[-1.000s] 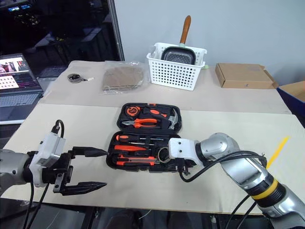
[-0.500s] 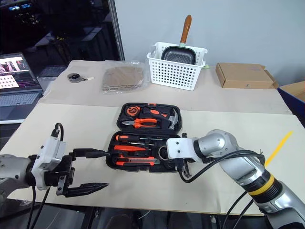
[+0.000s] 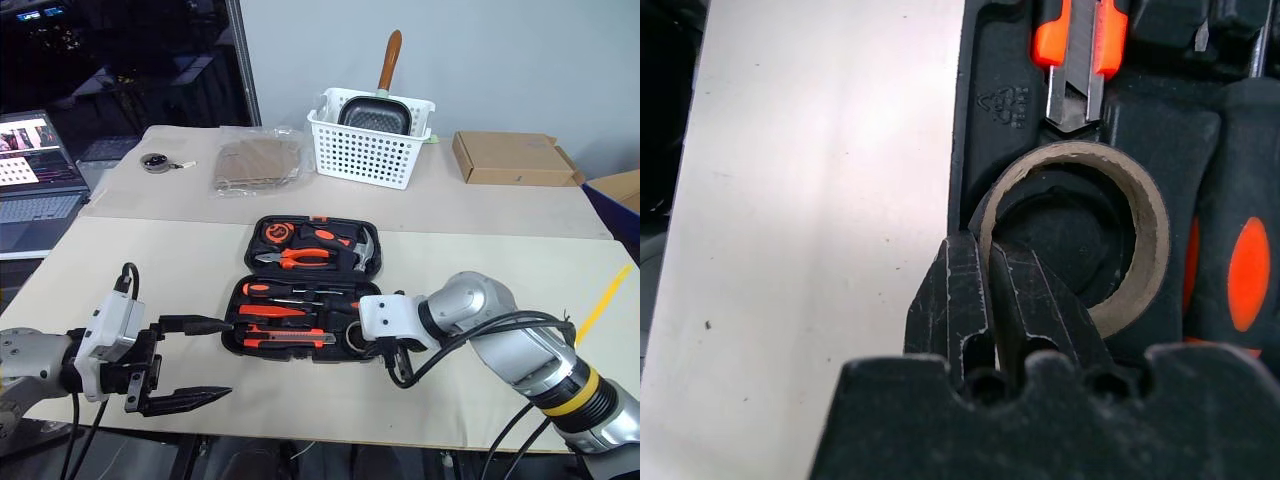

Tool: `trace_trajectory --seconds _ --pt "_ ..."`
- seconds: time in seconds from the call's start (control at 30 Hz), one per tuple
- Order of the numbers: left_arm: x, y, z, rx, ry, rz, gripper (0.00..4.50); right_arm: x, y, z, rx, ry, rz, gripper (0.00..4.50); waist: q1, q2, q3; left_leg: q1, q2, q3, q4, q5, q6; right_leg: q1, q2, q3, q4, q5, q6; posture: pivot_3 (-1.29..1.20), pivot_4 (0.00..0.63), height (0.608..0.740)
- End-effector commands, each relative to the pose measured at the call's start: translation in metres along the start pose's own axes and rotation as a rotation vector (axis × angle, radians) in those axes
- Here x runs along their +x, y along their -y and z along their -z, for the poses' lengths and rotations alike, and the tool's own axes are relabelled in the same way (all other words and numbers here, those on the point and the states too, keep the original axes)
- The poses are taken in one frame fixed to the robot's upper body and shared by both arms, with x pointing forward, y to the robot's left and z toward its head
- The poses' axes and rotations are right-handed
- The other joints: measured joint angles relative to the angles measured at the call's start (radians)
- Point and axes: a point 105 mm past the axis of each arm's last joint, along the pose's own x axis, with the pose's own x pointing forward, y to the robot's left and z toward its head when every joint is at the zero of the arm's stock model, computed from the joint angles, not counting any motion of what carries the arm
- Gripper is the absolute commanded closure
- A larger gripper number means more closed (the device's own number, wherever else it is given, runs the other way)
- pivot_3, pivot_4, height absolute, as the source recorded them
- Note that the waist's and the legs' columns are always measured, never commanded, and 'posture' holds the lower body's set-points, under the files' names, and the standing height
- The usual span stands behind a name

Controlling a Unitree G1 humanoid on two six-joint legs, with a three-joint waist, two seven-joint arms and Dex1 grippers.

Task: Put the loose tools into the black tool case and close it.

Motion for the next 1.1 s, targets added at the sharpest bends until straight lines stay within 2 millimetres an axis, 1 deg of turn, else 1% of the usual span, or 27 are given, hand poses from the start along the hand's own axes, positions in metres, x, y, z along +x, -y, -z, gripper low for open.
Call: trace_trajectory --seconds 0.03,0.23,0.33,0.37,0.43,0.47,0.53,0.6,0.73,0.8,0.87,0.93,1.0,1.03,1.1 --pt "0.000 0.002 -0.005 0.039 0.009 -0.002 0.00 0.004 -0.002 0.001 -0.017 -0.011 -0.040 4.45 0.000 0.000 0.000 0.000 0.000 0.000 0.000 0.000 0.000 0.000 0.000 0.000 0.000 0.000 0.000 0.00 0.150 0.740" --pt "0.000 0.003 -0.004 0.036 0.008 -0.005 0.00 0.009 -0.002 0.006 -0.019 -0.035 -0.075 4.45 0.001 0.000 0.000 0.000 0.000 0.000 0.000 0.000 0.000 0.000 0.000 -0.001 0.000 0.000 0.000 0.00 0.150 0.740" --pt "0.000 0.003 -0.004 0.034 0.009 -0.008 0.00 0.006 -0.007 0.003 -0.019 -0.014 -0.120 4.45 0.002 0.000 0.000 0.001 0.000 0.000 0.000 0.000 0.000 0.001 0.000 -0.001 0.000 0.000 0.000 0.00 0.150 0.740" --pt "0.000 0.003 -0.004 0.034 0.009 -0.008 0.00 0.006 -0.007 0.002 -0.019 -0.002 -0.124 3.92 0.003 0.000 0.000 0.001 0.000 0.000 0.000 0.000 0.000 0.001 0.000 -0.001 0.000 0.000 0.000 0.00 0.150 0.740" --pt "0.001 0.003 -0.004 0.031 0.009 -0.009 0.00 0.005 -0.006 -0.002 -0.025 0.012 -0.112 3.44 0.008 0.000 0.000 0.000 0.000 0.000 0.000 0.000 0.000 0.001 0.000 -0.001 0.000 0.000 0.000 0.00 0.150 0.740" --pt "0.001 0.003 -0.004 0.030 0.009 -0.010 0.00 0.005 -0.004 -0.003 -0.024 0.019 -0.095 3.09 0.010 0.000 0.000 0.000 0.000 0.000 0.000 0.000 0.000 0.001 0.000 -0.001 0.000 0.000 0.000 0.00 0.150 0.740" --pt "0.001 0.001 -0.004 0.024 0.013 -0.020 0.00 -0.002 -0.002 -0.014 -0.012 0.071 -0.081 2.40 0.010 0.000 0.000 0.000 0.000 0.000 0.000 -0.001 0.001 0.000 0.000 -0.001 0.000 0.000 0.000 0.00 0.150 0.740" --pt "0.001 0.000 -0.003 0.019 0.016 -0.030 0.00 -0.008 -0.002 -0.022 -0.001 0.105 -0.083 2.40 0.010 0.000 0.000 -0.001 0.000 0.000 0.000 -0.001 0.001 0.000 0.000 -0.001 0.000 0.000 0.000 0.00 0.150 0.740" --pt "0.001 -0.012 -0.006 -0.023 0.060 -0.093 0.00 -0.025 -0.003 -0.037 0.043 0.202 -0.072 2.40 0.010 0.000 0.000 -0.001 0.000 -0.001 0.000 -0.002 0.001 0.000 0.000 -0.001 0.000 0.000 0.000 0.00 0.150 0.740" --pt "-0.002 -0.023 -0.008 -0.034 0.081 -0.145 0.00 -0.030 -0.001 -0.043 0.091 0.261 -0.057 2.40 0.010 0.000 0.000 -0.001 0.000 -0.001 0.000 -0.002 0.001 0.000 0.000 -0.001 0.000 0.000 0.000 0.00 0.150 0.740" --pt "-0.004 -0.040 -0.009 -0.076 0.092 -0.245 0.00 -0.036 0.007 -0.050 0.136 0.336 -0.010 2.40 0.010 0.000 0.000 0.000 0.000 -0.001 0.000 -0.001 0.001 0.001 0.000 -0.001 0.000 0.000 0.000 0.00 0.150 0.740" --pt "-0.007 -0.074 -0.011 -0.099 0.097 -0.435 0.00 -0.042 0.033 -0.050 0.238 0.396 0.130 2.40 0.011 0.000 0.000 0.001 0.000 -0.001 0.000 0.000 0.000 0.002 0.000 0.000 0.001 0.000 0.000 0.00 0.150 0.740" --pt "-0.011 -0.110 -0.007 -0.195 0.049 -0.624 0.00 -0.044 0.066 -0.037 0.368 0.382 0.309 2.40 0.011 -0.001 0.000 0.001 0.000 -0.002 0.001 0.001 0.000 0.003 0.000 0.000 0.001 0.002 0.000 0.00 0.150 0.740" --pt "-0.010 -0.126 -0.005 -0.233 0.018 -0.691 0.00 -0.045 0.081 -0.026 0.418 0.351 0.400 2.40 0.011 -0.001 0.000 0.001 0.000 -0.002 0.001 0.003 -0.001 0.003 0.001 0.000 0.001 0.003 -0.001 0.00 0.150 0.740" --pt "-0.003 -0.150 -0.007 -0.335 -0.018 -0.746 0.00 -0.048 0.104 -0.007 0.504 0.291 0.541 2.40 0.013 -0.001 0.001 0.000 -0.002 -0.003 0.000 0.007 0.000 0.002 0.001 -0.001 0.002 0.006 0.000 0.00 0.150 0.740"
